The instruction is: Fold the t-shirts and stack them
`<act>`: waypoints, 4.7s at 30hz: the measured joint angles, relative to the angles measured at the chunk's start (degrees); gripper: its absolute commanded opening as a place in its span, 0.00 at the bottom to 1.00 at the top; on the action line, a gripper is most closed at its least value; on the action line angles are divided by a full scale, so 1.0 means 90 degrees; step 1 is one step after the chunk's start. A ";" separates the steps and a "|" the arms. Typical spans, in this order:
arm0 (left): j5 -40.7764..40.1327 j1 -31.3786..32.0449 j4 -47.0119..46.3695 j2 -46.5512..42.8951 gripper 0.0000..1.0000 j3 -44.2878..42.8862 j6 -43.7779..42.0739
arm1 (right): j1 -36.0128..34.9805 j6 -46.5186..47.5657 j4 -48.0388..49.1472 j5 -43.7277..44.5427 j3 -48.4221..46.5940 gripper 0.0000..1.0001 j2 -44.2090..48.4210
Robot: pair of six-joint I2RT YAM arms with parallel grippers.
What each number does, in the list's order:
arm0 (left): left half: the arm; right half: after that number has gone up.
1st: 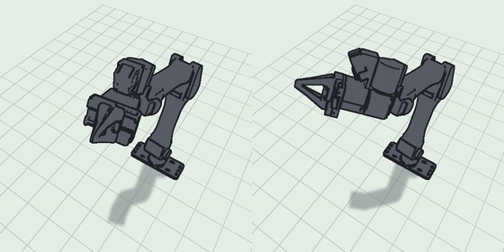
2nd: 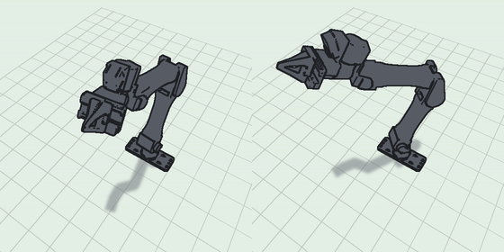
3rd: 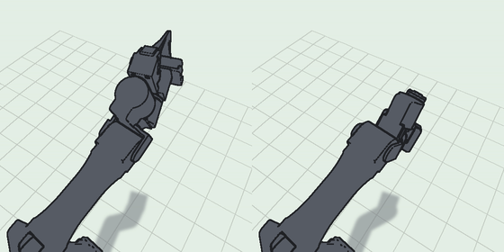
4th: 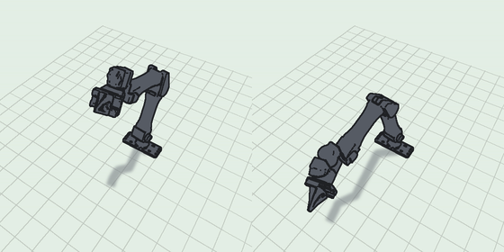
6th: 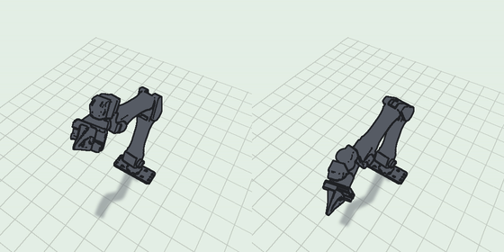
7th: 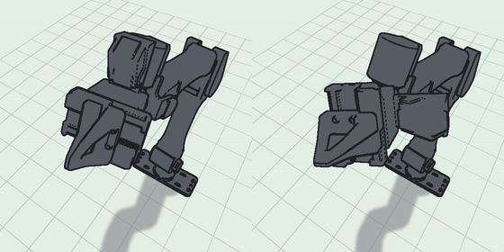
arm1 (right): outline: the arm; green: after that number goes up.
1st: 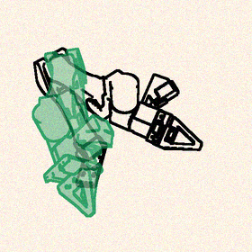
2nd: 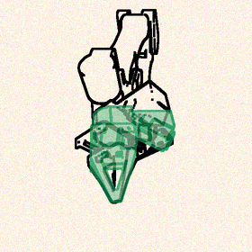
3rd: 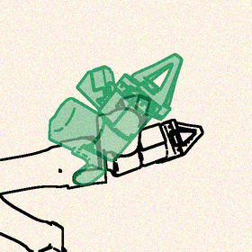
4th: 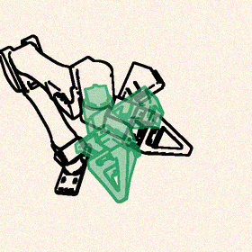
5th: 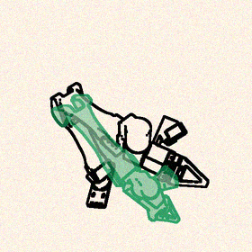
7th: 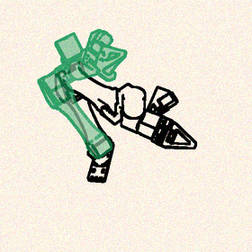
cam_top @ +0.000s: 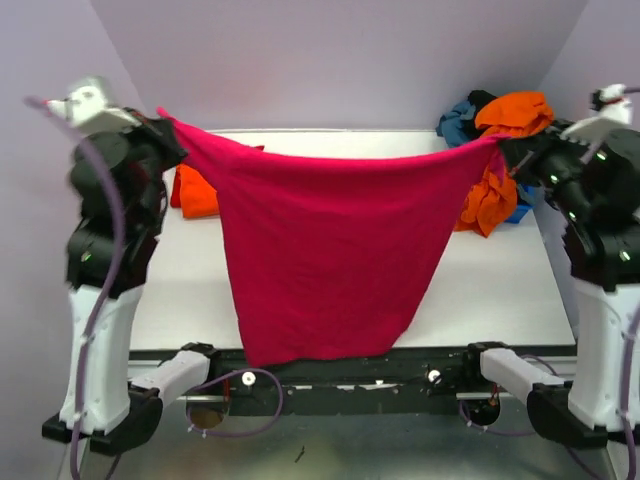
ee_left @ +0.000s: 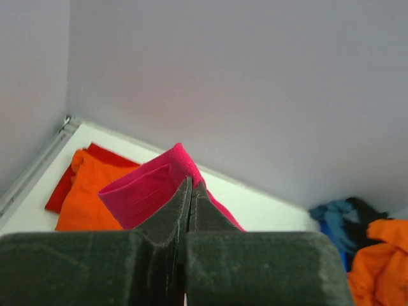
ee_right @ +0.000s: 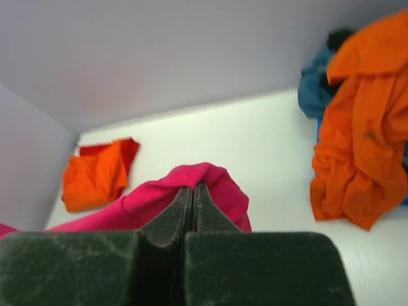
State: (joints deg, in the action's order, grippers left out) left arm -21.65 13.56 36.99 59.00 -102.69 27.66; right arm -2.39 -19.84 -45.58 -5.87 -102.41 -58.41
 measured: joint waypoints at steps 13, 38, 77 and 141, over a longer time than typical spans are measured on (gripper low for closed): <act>0.0539 -0.0209 -0.1581 0.3898 0.00 0.2249 0.0403 | -0.0002 -0.0119 0.0913 0.0257 0.1321 0.01 -0.3504; 0.0916 0.0607 -0.1790 0.2550 0.78 0.4129 0.0729 | -0.0192 -0.1105 0.1423 0.0750 0.4486 0.55 -0.1931; 0.2013 0.2079 -0.2608 0.1413 0.61 0.7958 0.1741 | 0.0355 -0.2045 0.1617 0.1122 0.7067 0.01 -0.1098; 0.1088 0.0136 -0.2560 0.4199 0.68 0.4250 0.0879 | -0.1783 -0.1207 0.1222 -0.1015 0.7563 0.52 0.0447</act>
State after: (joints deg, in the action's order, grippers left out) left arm -11.86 14.79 13.96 96.79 -64.45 35.57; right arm -18.44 -30.70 -34.59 -15.00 -34.35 -54.39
